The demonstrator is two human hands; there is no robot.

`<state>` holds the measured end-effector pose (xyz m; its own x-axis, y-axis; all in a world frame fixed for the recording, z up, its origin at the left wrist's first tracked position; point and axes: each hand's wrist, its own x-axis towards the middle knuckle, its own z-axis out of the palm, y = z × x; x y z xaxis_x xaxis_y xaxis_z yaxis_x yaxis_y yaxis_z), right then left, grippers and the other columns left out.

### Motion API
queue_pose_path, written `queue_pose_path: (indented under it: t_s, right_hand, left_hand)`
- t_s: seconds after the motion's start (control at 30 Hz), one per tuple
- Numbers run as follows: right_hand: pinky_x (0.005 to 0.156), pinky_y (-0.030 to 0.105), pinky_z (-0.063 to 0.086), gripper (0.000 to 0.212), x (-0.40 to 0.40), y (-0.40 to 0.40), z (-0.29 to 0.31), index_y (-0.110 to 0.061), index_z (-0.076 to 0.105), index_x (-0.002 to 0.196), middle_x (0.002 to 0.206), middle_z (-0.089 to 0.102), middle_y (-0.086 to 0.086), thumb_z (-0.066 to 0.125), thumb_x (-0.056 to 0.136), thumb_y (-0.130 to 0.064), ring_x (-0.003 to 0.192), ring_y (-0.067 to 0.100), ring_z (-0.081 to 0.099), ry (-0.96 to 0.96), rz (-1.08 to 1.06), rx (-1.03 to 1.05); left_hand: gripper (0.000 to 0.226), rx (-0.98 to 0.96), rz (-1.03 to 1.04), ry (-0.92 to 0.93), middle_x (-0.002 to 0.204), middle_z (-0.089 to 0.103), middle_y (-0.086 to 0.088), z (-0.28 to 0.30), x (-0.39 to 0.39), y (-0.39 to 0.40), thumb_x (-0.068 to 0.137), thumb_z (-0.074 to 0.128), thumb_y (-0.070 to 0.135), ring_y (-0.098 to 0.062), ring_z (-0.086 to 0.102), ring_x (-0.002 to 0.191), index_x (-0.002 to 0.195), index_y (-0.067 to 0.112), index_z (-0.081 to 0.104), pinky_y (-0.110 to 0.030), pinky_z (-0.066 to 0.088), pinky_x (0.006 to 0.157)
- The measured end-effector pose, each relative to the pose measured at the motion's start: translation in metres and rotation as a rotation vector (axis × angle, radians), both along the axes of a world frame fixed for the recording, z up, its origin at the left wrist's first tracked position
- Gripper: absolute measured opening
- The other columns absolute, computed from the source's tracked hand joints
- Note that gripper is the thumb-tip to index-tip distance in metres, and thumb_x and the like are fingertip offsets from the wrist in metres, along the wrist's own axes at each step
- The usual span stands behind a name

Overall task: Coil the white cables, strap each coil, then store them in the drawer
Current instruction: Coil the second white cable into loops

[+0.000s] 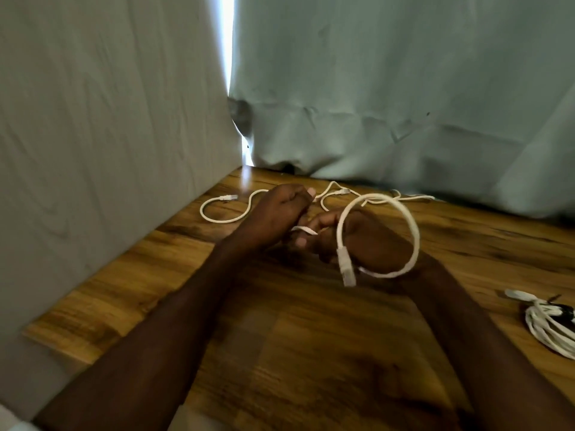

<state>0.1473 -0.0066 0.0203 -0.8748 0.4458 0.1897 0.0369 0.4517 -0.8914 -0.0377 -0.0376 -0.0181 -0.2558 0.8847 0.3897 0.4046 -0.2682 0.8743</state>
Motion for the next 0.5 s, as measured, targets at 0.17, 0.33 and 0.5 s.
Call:
queue_pose_path:
  t_s: [0.17, 0.33, 0.5]
  right_hand:
    - [0.039, 0.017, 0.036, 0.025, 0.011, 0.018, 0.007, -0.012, 0.063, 0.114, 0.079, 0.064, 0.004, 0.059, 0.089, -0.014, 0.048, 0.006, 0.046, 0.269, 0.067, -0.81]
    - [0.054, 0.023, 0.04, 0.033, 0.001, 0.025, -0.009, -0.013, 0.068, 0.117, 0.101, 0.065, 0.006, 0.044, 0.096, -0.02, 0.069, 0.011, 0.054, 0.525, 0.215, -1.1]
    - [0.053, 0.023, 0.04, 0.035, 0.008, 0.047, -0.012, -0.018, 0.06, 0.134, 0.094, 0.059, 0.004, 0.046, 0.101, -0.014, 0.067, 0.011, 0.051, 0.767, 0.009, -1.138]
  left_hand:
    - [0.051, -0.129, -0.129, -0.24, 0.064, 0.042, -0.019, 0.011, 0.012, -0.007, 0.104, 0.051, 0.037, -0.009, 0.032, 0.047, 0.066, 0.006, 0.064, -0.018, 0.013, 0.052]
    - [0.064, -0.206, -0.322, -0.468, 0.057, 0.021, -0.008, 0.012, 0.009, -0.004, 0.097, 0.04, 0.065, -0.01, 0.016, 0.032, 0.086, 0.004, 0.055, -0.018, 0.006, 0.039]
    - [0.052, -0.188, -0.446, -0.626, 0.036, 0.02, 0.005, 0.02, 0.005, -0.008, 0.106, 0.036, 0.048, -0.013, 0.006, 0.031, 0.069, 0.013, 0.047, -0.032, -0.002, 0.044]
